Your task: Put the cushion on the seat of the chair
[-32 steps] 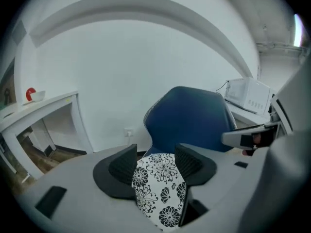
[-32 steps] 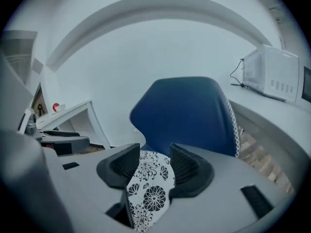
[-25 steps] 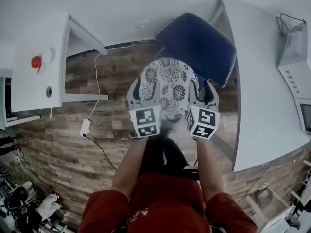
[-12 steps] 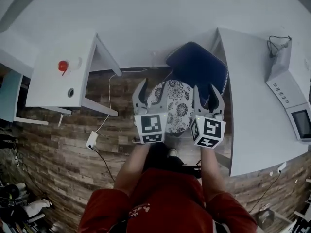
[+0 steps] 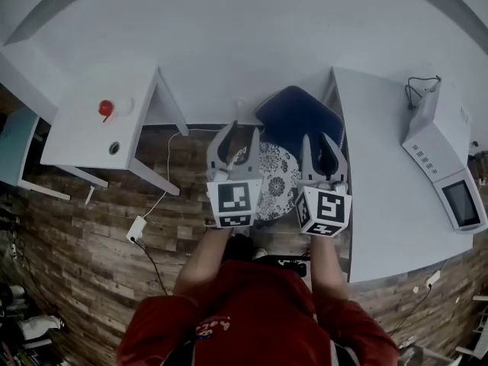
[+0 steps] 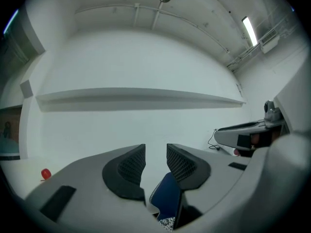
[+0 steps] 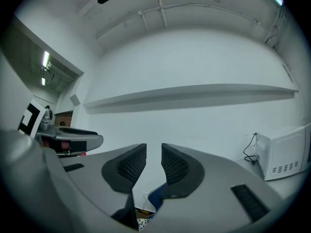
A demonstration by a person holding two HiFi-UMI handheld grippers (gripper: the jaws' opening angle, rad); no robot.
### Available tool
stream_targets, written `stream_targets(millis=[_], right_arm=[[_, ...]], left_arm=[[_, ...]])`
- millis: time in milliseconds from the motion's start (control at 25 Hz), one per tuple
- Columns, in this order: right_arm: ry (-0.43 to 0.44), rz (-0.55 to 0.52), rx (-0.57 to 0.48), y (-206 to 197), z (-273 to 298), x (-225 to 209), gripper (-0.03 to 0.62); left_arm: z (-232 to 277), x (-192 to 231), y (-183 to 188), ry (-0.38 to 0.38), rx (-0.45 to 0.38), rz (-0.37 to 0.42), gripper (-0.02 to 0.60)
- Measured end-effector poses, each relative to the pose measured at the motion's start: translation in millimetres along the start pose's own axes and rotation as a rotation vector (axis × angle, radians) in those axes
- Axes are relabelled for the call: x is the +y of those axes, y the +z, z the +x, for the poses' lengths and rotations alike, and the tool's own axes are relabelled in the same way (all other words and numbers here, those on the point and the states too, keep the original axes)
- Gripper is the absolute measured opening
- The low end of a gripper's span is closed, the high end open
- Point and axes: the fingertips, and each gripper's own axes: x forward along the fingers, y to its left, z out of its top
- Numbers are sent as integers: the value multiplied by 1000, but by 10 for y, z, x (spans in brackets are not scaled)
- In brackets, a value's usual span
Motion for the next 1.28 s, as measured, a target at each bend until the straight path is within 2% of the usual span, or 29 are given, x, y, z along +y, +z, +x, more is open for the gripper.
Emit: stream_targets(millis=[120,240,400,1280], right_arm=[[0,2,-16,56,-22,4,60],[21,-4,-22,114,5,55,35],[43,15,-15,136,43,74,34],[19,-17,-13,101,188,17,34]], left_arm=[[-20,3,68,9,-12,-6,96],[-23,32,107,25,-16,-8,43],[8,18,152,19,-28,-25,34],[174,49,102,4,-32,-43,26]])
